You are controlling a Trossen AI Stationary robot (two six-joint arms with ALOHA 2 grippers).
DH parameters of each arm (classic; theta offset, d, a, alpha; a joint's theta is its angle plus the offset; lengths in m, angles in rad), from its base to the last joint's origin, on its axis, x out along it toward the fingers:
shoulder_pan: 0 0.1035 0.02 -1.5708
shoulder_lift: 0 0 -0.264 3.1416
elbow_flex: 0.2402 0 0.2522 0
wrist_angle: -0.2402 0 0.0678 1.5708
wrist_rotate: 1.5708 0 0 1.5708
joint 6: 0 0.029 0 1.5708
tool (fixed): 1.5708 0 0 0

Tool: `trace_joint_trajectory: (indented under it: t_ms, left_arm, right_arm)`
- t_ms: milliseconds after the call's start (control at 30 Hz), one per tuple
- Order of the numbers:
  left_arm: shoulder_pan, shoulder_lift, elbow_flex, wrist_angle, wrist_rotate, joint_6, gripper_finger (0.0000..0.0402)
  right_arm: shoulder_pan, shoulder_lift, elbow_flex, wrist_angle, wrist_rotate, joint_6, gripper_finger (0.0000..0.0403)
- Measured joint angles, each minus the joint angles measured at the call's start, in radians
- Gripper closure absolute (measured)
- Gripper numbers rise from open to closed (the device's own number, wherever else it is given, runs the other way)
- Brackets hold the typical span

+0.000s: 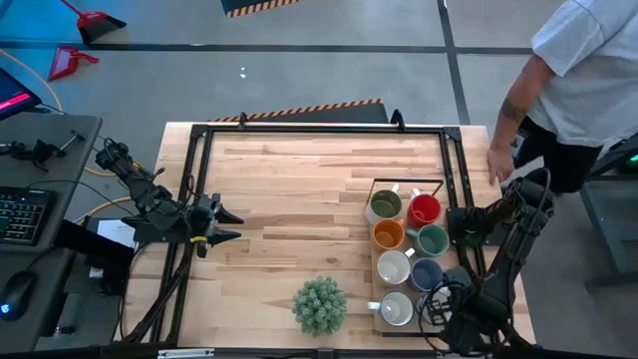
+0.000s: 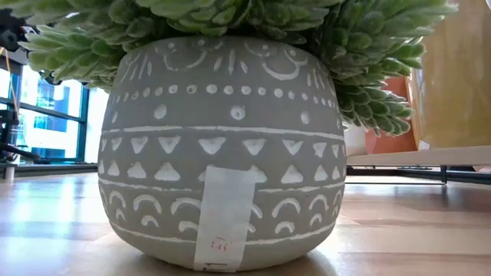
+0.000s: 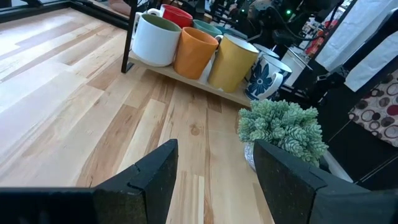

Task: Place coffee mugs
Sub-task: Adjust the mugs on the shelf

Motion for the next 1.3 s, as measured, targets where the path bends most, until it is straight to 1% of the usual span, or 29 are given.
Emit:
trace_joint_trajectory:
  t_ms: [167,367,667,833,1000,1067,1133,1200,1233,1300]
  left_arm:
    - [0.000,0.000,0.000,0.000,0.000,0.000,0.0204]
    - [0.000,0.000,0.000,0.000,0.000,0.000,0.0204]
    - [0.000,0.000,0.000,0.000,0.000,0.000,0.0204]
    - [0.000,0.000,0.000,0.000,0.000,0.000,0.0204]
    - [0.000,0.000,0.000,0.000,0.000,0.000,0.0204]
    - [0.000,0.000,0.000,0.000,0.000,-0.005,0.0204]
    - [0.000,0.000,0.000,0.000,0.000,-0.007,0.0204]
    - [0.000,0.000,0.000,0.000,0.000,-0.007,0.0204]
    - [0.000,0.000,0.000,0.000,0.000,-0.007,0.0204]
    - [0.000,0.000,0.000,0.000,0.000,-0.007,0.0204]
  right_arm:
    - [-0.028,0.000,0.000,-0.047,0.028,-0.004,0.0403]
    - [-0.035,0.000,0.000,-0.031,0.107,-0.053,0.0403]
    - [-0.034,0.000,0.000,0.012,0.113,-0.082,0.0403]
    - [-0.034,0.000,0.001,0.038,0.158,-0.108,0.0403]
    - [-0.034,0.000,0.001,0.042,0.141,-0.106,0.0403]
    - [-0.034,0.000,0.001,0.025,0.109,-0.078,0.0403]
    - [-0.033,0.000,0.001,-0.003,0.099,-0.035,0.0403]
    - [-0.033,0.000,0.001,-0.028,0.095,-0.024,0.0403]
    - [-0.035,-0.001,0.001,-0.039,0.082,-0.024,0.0403]
    - [-0.045,-0.005,0.001,-0.077,0.021,-0.013,0.0403]
